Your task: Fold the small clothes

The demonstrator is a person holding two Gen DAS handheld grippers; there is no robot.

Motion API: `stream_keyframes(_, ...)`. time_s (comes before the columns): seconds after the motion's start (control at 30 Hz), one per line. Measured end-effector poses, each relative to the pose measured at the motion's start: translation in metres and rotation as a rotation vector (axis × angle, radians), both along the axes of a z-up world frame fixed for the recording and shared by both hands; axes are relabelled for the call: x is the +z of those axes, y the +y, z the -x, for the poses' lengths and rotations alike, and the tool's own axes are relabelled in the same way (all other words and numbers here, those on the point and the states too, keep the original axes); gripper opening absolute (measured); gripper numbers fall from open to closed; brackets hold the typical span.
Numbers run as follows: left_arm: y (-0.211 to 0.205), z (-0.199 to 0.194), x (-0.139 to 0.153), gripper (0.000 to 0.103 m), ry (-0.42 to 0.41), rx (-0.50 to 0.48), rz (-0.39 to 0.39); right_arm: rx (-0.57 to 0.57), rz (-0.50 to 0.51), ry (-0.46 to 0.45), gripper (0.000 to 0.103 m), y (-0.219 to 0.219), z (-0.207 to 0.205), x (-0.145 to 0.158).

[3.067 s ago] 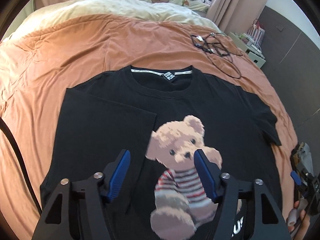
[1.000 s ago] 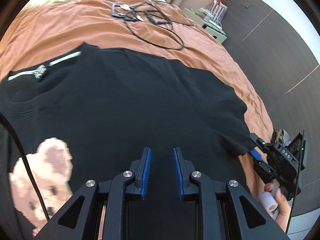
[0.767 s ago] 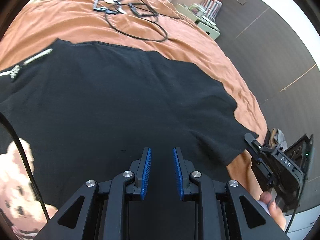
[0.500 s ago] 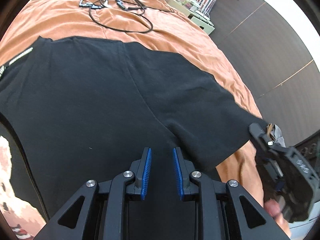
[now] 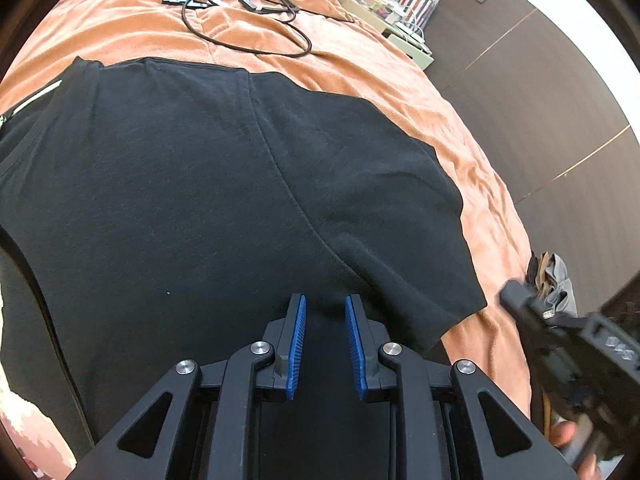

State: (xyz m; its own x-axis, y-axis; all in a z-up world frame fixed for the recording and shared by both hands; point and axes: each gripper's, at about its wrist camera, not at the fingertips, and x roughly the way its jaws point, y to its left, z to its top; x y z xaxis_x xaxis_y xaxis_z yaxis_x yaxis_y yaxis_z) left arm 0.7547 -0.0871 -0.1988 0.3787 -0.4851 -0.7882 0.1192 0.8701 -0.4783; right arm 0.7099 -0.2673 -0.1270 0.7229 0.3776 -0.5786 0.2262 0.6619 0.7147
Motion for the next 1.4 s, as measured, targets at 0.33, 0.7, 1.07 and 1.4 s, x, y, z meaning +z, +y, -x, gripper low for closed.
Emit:
stream_keyframes(0.33,0.000,-0.003,0.000,0.023,0.009,0.003,0.005,-0.115,-0.062,-0.017,0.075,-0.013,0.004,-0.013)
stream_keyframes(0.7,-0.001,-0.008,-0.003,0.023,0.009,0.015,0.012,-0.091,-0.181,-0.066,0.028,-0.025,0.000,-0.051)
stream_keyframes(1.07,0.000,-0.006,-0.001,0.022,0.013,0.021,0.004,0.005,-0.212,-0.209,0.001,-0.008,0.012,-0.021)
stream_keyframes(1.4,0.018,-0.004,0.002,0.022,0.031,0.097,0.040,0.058,-0.217,-0.208,0.001,0.008,0.024,-0.003)
